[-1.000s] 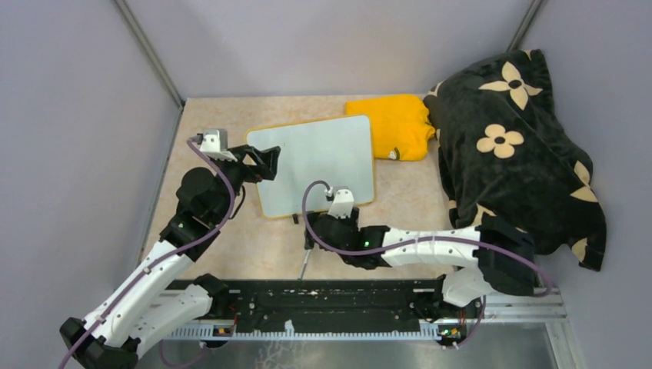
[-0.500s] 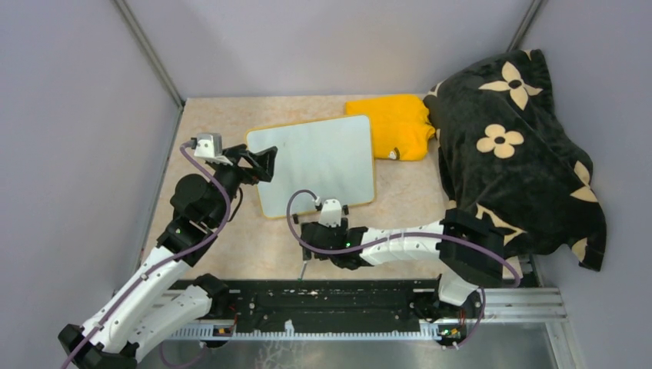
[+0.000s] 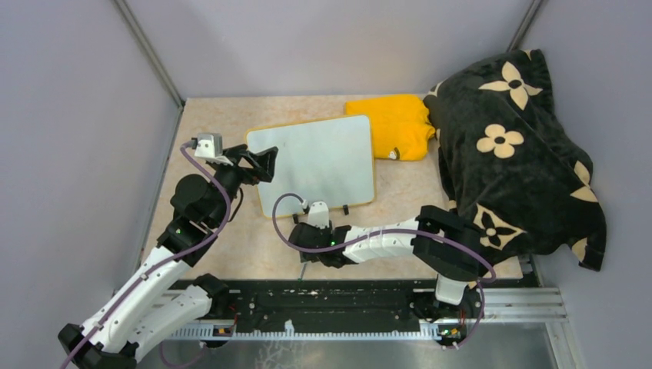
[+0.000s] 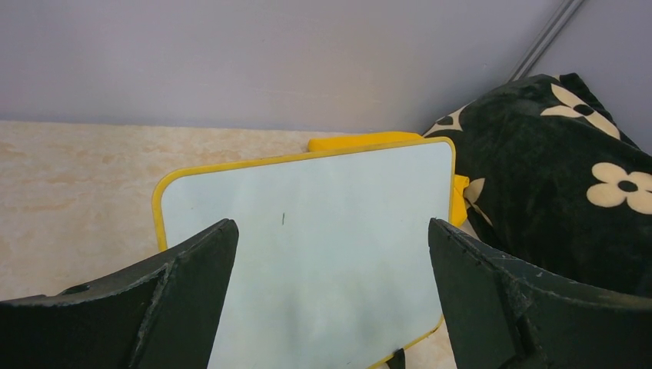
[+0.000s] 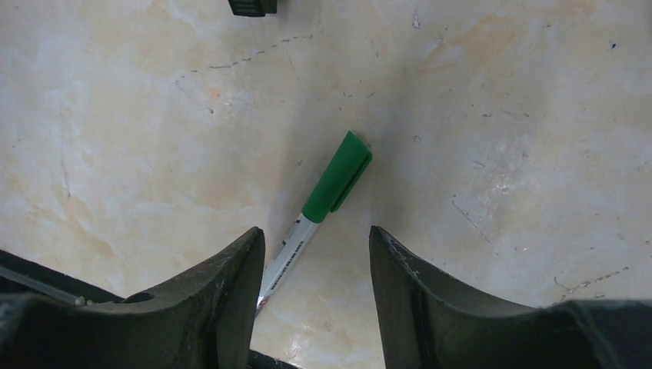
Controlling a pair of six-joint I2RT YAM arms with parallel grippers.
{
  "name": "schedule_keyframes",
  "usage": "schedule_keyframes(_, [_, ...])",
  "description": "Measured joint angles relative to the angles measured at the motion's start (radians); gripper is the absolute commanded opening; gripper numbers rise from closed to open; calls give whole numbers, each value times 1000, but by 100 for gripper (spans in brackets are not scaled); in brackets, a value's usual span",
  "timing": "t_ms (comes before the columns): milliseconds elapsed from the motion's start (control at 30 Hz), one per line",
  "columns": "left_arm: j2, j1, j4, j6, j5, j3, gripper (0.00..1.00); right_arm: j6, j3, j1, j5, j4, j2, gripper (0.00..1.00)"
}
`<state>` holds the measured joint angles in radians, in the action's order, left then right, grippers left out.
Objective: Write a sentence on the whiteboard
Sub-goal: Open the whiteboard marker at the center of the board.
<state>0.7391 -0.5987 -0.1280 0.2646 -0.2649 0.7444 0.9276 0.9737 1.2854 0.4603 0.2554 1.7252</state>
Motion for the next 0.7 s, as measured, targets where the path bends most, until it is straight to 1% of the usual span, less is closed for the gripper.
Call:
schedule_keyframes(100, [0,-1,0,0,0,0,99,-13,12,0,-2,1,26,42])
schedule_keyframes(367, [0,-1,-1,0,0,-2,99,-47,23,0,-3,19,37,24])
schedule_keyframes(467, [0,-1,-2,0,0,-3,99,-62,23,0,-2,25,37,15])
schedule_keyframes(533, [0,-1,-3,0,0,-3,99,-72,22,1,4,30,36,5])
schedule_keyframes(567, [0,-1,-3,0,0,-3,99,-81,21,1,10,33,34,3])
schedule_keyframes(600, [0,-1,-4,0,0,-3,99,-93,20,1,17,41,31,1])
schedule_keyframes(700, [0,-1,-4,0,0,-3,99,-137,-3,-2,32,57,7,0])
